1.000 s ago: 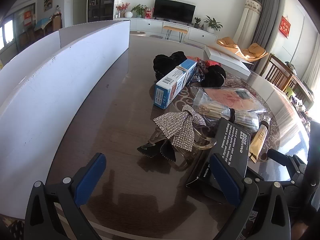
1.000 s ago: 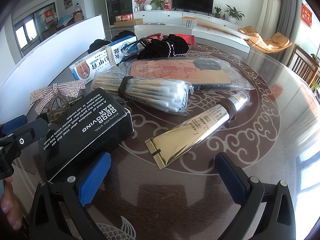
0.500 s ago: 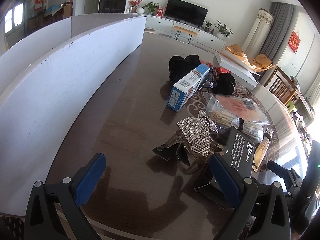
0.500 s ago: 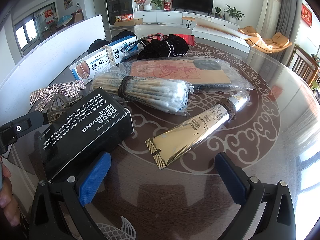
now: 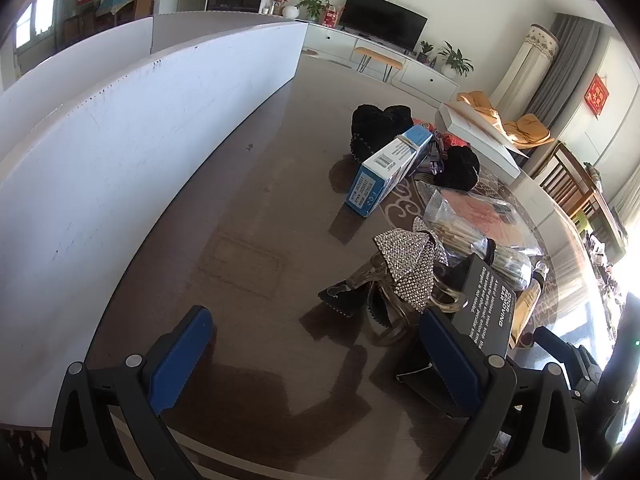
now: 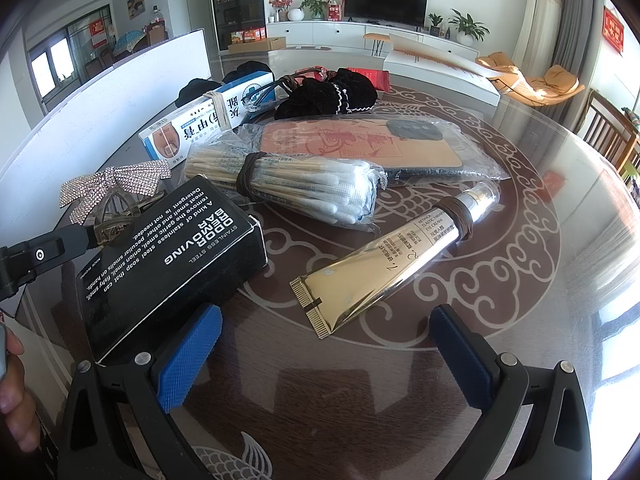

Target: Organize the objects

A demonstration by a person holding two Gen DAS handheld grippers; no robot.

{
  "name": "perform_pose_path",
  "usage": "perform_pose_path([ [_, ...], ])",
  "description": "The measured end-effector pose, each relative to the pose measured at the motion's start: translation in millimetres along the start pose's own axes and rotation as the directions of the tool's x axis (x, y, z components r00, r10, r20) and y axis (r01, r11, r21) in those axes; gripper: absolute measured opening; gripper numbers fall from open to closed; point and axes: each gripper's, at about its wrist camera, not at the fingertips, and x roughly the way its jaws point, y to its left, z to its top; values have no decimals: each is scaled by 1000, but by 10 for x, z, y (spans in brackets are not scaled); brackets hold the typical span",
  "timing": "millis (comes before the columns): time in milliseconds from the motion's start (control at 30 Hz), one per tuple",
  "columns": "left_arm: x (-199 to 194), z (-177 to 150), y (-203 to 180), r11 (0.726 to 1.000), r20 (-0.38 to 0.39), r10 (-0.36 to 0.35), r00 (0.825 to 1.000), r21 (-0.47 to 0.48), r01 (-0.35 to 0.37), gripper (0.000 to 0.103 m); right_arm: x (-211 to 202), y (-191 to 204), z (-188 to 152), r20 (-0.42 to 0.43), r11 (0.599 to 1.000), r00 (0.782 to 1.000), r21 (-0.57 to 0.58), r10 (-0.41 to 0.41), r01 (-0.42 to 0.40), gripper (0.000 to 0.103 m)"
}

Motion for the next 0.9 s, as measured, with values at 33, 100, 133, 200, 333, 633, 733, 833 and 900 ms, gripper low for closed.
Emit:
perform_pose_path([
  [33,2,-2,3,1000,-1,-1,1000,-2,1,103,0,2,1,0,1000,1000,0,0,0,103],
  [100,2,-9,13,1000,-4,-1,1000,-5,1,103,0,0,0,0,1000,1000,0,0,0,103],
  [133,6,-9,16,1000,-6,0,1000,-7,0,103,0,2,0,0,1000,1000,0,0,0,103],
  [200,6,-9,32,1000,-9,0,1000,-14,0,103,0,-1,0,0,1000,1000,0,0,0,103],
  [333,-2,0,129,998,-14,-13,1000,-58,12,103,0,2,0,0,1000,1000,0,0,0,103],
  [633,-36,-2,207,995,-10,-34,999,-98,32,103,0,0,0,0,1000,1000,0,0,0,103],
  [733,-37,-4,214,994,-10,-37,999,-101,36,103,-1,2,0,0,1000,1000,1,1,-1,103],
  [833,-74,-19,274,992,-12,-31,999,-124,29,103,-34,-16,-23,-7,1000,1000,-3,21,-21,103],
  [900,-130,-26,352,986,6,-45,999,-163,45,103,-101,-86,-41,-30,999,999,31,22,-21,103],
])
